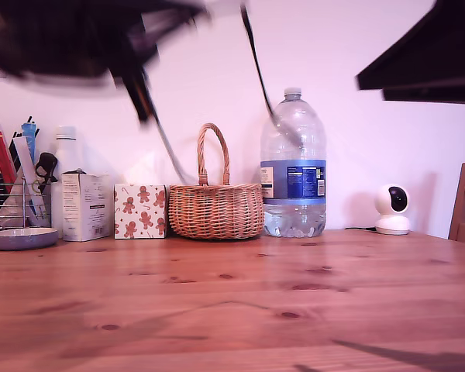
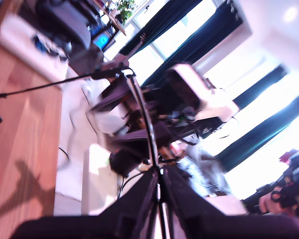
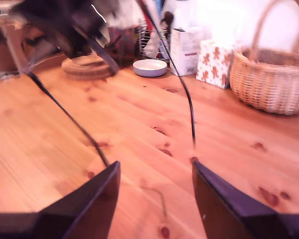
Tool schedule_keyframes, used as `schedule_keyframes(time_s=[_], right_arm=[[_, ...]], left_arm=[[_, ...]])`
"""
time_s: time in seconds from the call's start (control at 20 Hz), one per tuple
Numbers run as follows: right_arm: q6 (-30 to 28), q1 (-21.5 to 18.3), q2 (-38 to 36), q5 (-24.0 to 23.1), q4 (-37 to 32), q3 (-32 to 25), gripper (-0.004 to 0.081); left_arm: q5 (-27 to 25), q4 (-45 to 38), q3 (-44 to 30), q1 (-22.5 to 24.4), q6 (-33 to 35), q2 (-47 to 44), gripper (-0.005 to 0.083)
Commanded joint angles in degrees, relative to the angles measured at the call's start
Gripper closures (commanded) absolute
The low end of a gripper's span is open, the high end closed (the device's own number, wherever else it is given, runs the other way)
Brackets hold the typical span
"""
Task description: Pick up the glasses and close them, then place them back on the table
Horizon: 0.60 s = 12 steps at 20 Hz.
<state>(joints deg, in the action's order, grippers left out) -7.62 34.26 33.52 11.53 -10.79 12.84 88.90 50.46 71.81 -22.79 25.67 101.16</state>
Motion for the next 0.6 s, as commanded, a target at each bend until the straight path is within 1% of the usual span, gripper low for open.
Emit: schedule_keyframes(time_s=[0.0,0.15,0.2,0.35,0.45,0.55], right_arm=[[-3.08,0.55,1.86,-1.9,-0.7,0.81,0.0316],[-6.05,0.61,6.51,-4.7,-1.66,2.34,0.0262],[-7.56,0.61,8.68,-4.68,-3.15,2.62,0.0255],[-8.33,0.61,15.74,-4.52,-7.1,3.96,0.0255],[-8.24,0.61,19.78,-4.33,-9.25,6.08,0.0256],[-8.24,0.59,24.68,-3.19,-9.16,9.62,0.0256]], left_arm=[[4.9,-0.33,-0.39,-0.09,0.24,1.99,0.0796],[7.08,-0.37,-0.39,-0.22,-0.33,4.59,0.0796],[7.1,-0.44,-0.39,-0.46,-0.37,5.14,0.0796],[7.1,-0.81,-0.39,-1.7,-0.46,5.35,0.0796],[7.08,-0.81,-0.39,-2.8,-0.83,5.35,0.0796],[7.06,-0.74,-0.39,-3.69,-0.85,5.35,0.0796]])
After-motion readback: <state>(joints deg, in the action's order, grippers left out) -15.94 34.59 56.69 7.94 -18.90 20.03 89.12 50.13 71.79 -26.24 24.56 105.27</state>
